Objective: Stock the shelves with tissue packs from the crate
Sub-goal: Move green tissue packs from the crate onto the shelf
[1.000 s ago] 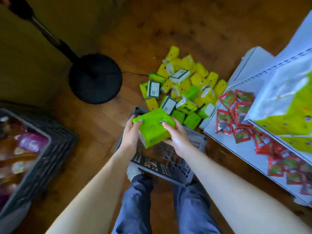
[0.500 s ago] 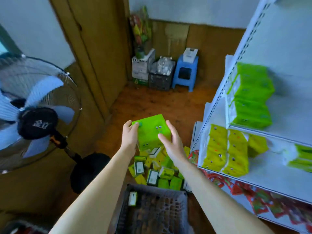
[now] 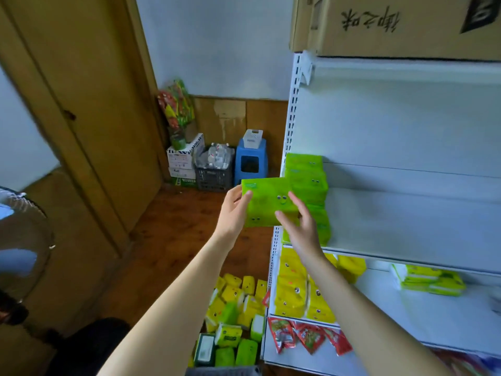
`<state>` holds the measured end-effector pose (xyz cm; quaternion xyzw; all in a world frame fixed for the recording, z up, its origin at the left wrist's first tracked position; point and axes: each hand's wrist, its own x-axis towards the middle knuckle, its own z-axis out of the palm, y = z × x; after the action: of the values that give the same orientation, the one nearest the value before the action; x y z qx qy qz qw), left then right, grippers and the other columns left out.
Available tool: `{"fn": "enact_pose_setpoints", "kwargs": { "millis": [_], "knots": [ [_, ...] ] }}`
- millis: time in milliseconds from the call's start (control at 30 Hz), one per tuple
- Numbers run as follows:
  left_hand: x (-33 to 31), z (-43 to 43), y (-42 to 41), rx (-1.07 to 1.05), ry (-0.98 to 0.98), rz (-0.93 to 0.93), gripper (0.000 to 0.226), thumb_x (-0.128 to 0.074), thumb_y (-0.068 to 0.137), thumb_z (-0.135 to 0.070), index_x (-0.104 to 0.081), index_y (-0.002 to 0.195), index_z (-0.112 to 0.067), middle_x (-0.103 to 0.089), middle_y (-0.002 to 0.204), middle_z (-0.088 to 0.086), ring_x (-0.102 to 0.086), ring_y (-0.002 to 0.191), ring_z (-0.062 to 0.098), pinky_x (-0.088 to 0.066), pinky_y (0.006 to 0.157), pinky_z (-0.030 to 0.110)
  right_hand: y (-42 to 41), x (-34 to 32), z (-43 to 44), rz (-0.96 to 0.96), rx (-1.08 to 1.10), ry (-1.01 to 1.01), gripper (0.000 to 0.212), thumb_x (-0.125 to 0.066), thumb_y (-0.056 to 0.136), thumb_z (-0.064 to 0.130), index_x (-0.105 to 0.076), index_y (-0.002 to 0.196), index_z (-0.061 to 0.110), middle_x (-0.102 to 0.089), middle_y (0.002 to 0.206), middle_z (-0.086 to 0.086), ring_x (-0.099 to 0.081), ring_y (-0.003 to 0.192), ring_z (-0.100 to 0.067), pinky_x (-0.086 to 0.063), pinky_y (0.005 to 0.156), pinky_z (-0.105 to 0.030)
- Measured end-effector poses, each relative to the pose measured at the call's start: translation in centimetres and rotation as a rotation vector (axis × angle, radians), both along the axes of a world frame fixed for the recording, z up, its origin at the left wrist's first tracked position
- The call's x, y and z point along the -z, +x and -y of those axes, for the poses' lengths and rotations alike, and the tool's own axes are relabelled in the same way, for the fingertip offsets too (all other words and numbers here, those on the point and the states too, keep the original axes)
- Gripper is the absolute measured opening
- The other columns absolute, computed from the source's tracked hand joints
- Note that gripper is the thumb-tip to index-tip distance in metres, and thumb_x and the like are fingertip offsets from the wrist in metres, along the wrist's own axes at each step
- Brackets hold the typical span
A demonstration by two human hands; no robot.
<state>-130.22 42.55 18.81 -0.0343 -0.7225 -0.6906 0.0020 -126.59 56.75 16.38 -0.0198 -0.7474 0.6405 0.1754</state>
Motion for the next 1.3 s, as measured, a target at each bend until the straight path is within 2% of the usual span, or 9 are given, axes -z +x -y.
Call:
{"fn": "enact_pose_setpoints", "kwargs": {
  "millis": [133,300,367,533,667,800,933,1133,1300],
  "knots": [
    [1.2,-6.0,-0.6,0.12,-0.031,0.054,0.055,-0.04,0.099,-0.035,-0.024,0.149,-0.016,-0.027,0.154,0.003,-0.028,0.139,0.017,-0.026,0.109,0.031,-0.3,1.4,-5.1,0.062,0.075,0.051,0.06,-0.069,0.083,0.022,-0.042,0.136,0.026,-0.042,0.135,0.01,-0.033,0.122,0.003,-0.025,0.097,-0.013],
    [3.8,-9.8,-1.7,0.138,-0.069,0.078,0.053,-0.032,0.102,-0.03,-0.014,0.15,-0.018,-0.017,0.157,0.001,-0.016,0.144,0.015,-0.014,0.117,0.032,-0.5,3.4,-8.6,0.098,0.095,0.207,0.062,-0.069,0.083,0.017,-0.04,0.138,0.02,-0.042,0.14,0.0,-0.037,0.128,-0.008,-0.028,0.101,-0.016],
    [4.3,-10.6,-2.2,0.121,-0.072,0.084,0.052,-0.031,0.103,-0.028,-0.012,0.15,-0.019,-0.016,0.157,0.001,-0.016,0.144,0.016,-0.014,0.119,0.036,-0.8,3.8,-9.4,0.098,0.091,0.26,0.061,-0.068,0.083,0.016,-0.041,0.137,0.02,-0.043,0.139,-0.002,-0.038,0.13,-0.013,-0.03,0.102,-0.018],
    [4.2,-11.3,-2.7,0.123,-0.07,0.102,0.051,-0.03,0.103,-0.028,-0.014,0.15,-0.02,-0.019,0.156,-0.001,-0.019,0.143,0.015,-0.018,0.118,0.038,-1.3,4.3,-10.1,0.061,0.086,0.291,0.058,-0.067,0.084,0.014,-0.042,0.136,0.019,-0.044,0.137,-0.004,-0.038,0.124,-0.008,-0.033,0.102,-0.021],
    [4.8,-11.2,-2.7,0.13,-0.054,0.11,0.052,-0.032,0.102,-0.032,-0.015,0.151,-0.022,-0.024,0.155,0.0,-0.025,0.141,0.017,-0.024,0.116,0.044,-1.4,4.6,-10.1,0.052,0.092,0.302,0.058,-0.068,0.083,0.013,-0.043,0.136,0.018,-0.045,0.136,-0.006,-0.04,0.127,-0.014,-0.036,0.101,-0.023],
    [4.5,-11.0,-2.5,0.135,-0.061,0.11,0.055,-0.034,0.1,-0.04,-0.019,0.15,-0.023,-0.027,0.154,-0.002,-0.026,0.141,0.015,-0.022,0.117,0.043,-1.2,4.3,-10.2,0.056,0.077,0.31,0.061,-0.068,0.083,0.016,-0.041,0.137,0.018,-0.04,0.139,-0.01,-0.037,0.132,-0.019,-0.03,0.101,-0.017],
    [4.9,-9.9,-2.4,0.079,-0.07,0.14,0.059,-0.028,0.098,-0.051,-0.019,0.15,-0.025,-0.02,0.156,-0.006,-0.02,0.143,0.013,-0.015,0.118,0.039,-0.5,3.2,-10.0,0.02,0.114,0.336,0.062,-0.068,0.084,0.022,-0.04,0.138,0.02,-0.027,0.15,-0.01,-0.021,0.141,-0.019,-0.021,0.107,-0.02],
    [6.6,-4.7,-1.2,-0.058,-0.122,0.151,0.053,-0.027,0.1,-0.044,-0.023,0.149,-0.022,-0.03,0.153,0.0,-0.031,0.139,0.017,-0.019,0.117,0.036,-0.2,1.4,-6.0,-0.17,0.091,0.494,0.06,-0.06,0.08,0.041,-0.048,0.133,0.015,-0.038,0.144,-0.014,-0.03,0.136,-0.02,-0.024,0.11,-0.03],
    [8.2,4.8,1.1,-0.182,-0.176,0.214,0.052,-0.033,0.1,-0.039,-0.026,0.148,-0.018,-0.033,0.152,0.003,-0.034,0.138,0.019,-0.024,0.115,0.034,0.8,2.6,3.1,-0.106,-0.138,0.449,0.059,-0.061,0.08,0.035,-0.046,0.135,0.021,-0.039,0.145,-0.006,-0.033,0.134,-0.013,-0.025,0.109,-0.024]
  ]
}}
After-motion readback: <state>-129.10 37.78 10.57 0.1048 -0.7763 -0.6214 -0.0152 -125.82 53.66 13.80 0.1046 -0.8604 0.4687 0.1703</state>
